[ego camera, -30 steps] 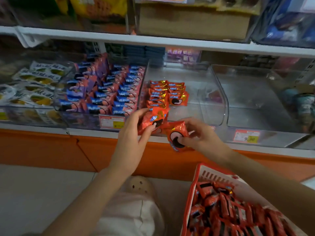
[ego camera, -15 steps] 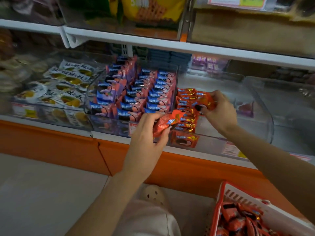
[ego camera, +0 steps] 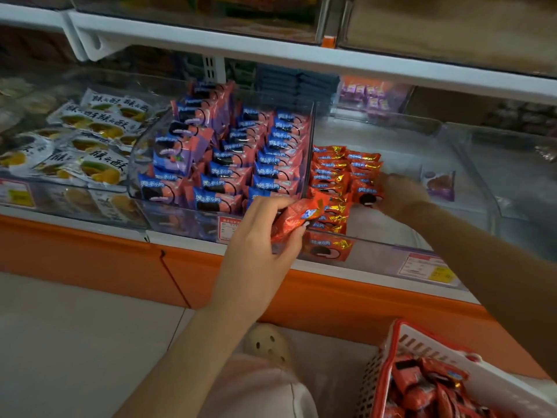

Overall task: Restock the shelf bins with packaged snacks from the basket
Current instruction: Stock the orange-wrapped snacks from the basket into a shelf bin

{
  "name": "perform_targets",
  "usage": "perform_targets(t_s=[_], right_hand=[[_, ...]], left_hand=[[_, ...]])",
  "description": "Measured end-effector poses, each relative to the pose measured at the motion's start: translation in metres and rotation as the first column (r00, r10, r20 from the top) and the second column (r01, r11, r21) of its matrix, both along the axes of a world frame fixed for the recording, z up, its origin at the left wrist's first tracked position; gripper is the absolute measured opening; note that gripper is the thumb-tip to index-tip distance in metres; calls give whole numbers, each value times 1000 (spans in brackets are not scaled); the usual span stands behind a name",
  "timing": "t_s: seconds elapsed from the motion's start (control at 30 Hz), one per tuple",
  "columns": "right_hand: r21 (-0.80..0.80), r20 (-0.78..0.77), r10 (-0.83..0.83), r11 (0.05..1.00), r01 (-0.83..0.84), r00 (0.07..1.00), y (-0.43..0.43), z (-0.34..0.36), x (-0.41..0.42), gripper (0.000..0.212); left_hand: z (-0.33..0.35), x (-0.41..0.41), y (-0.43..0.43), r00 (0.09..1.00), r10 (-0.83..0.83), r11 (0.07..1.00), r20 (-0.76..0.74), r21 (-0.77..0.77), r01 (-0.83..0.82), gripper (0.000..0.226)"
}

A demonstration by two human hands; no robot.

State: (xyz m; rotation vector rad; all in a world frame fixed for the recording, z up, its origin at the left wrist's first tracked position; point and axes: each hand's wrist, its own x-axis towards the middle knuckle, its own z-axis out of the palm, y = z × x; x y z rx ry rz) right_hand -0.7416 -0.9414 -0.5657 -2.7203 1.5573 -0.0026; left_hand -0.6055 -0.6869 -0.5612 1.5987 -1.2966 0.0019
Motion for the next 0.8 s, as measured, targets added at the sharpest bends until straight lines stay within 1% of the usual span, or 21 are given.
perform_targets(t_s=[0.07,0.13,0.27,0.37,0.43,0.53,0.67,0.73,0.8], right_hand=[[-118,-161,66,989,-86,985,2,5,2,39],[-190,-234,108,970,-154,966,3,6,4,37],[-216,-206,177,951,-221,962,1,-2,1,48],[-260,-266,208,925,-278,941,2,1,6,48],[-237,-291,183,937,-256,939,4,4,11,48],[-183,-273,132,965,-186,953,8,7,16,46],[-153,-201,129,975,-161,971,18,10,17,41],[-125,-140,126,982,-144,982,28,15,16,42],[-104,-34,136,985,-139,990,42,21,13,45]], left_hand=[[-1,-2,-1,1000,-29,1000,12,7,28,28],[-2,-3,-2,999,-42,999,14,21,42,30],[-6,-3,-4,999,-42,999,16,25,42,31],[-7,-4,-5,999,-46,999,12,29,46,30],[-8,-4,-5,999,-46,998,15,34,45,31],[-8,-7,-4,998,-57,997,10,46,57,33],[-8,-12,-1,998,-68,995,-12,68,69,34],[-8,-15,-1,998,-64,996,22,61,63,35],[-8,-16,-2,997,-57,997,46,52,55,36]])
